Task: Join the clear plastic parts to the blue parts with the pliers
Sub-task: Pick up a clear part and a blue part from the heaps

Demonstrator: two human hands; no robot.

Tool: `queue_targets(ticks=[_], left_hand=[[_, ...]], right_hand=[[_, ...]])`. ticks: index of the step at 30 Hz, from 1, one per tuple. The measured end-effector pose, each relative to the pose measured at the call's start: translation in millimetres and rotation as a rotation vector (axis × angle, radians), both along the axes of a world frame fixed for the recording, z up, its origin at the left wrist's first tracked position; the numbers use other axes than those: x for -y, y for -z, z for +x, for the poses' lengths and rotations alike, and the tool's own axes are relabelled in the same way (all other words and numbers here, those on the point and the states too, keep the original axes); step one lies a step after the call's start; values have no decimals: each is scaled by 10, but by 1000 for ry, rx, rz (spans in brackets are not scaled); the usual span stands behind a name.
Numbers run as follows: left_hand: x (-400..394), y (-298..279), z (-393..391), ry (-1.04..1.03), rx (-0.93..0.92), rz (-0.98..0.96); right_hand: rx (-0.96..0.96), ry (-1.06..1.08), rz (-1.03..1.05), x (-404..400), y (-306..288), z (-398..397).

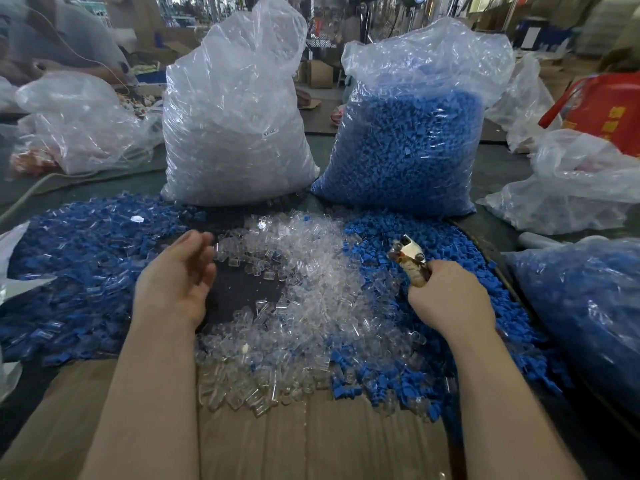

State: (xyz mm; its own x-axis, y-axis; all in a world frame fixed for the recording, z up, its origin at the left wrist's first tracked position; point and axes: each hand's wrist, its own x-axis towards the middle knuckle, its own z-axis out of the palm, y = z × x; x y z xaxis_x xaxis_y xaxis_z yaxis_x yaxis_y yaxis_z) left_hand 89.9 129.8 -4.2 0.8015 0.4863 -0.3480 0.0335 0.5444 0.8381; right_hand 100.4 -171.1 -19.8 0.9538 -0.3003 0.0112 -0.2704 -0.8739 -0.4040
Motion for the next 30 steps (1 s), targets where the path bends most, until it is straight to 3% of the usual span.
queue_targets(ticks=[5, 11, 17, 23, 30], left_hand=[[231, -27, -34, 350, -134, 721], [346, -3, -22, 659, -338, 1187], [310, -45, -31, 897, -412, 1276], [312, -29, -20, 856, -422, 1293], [316, 11, -12, 781, -420, 1304]], right_hand=[[-35, -7, -72, -76, 32, -23], [-77, -20, -94, -114, 27, -30], [-105, -20, -115, -128, 6, -46], [-115, -28, -115, -131, 3, -51], [9, 19, -88, -91, 39, -24]])
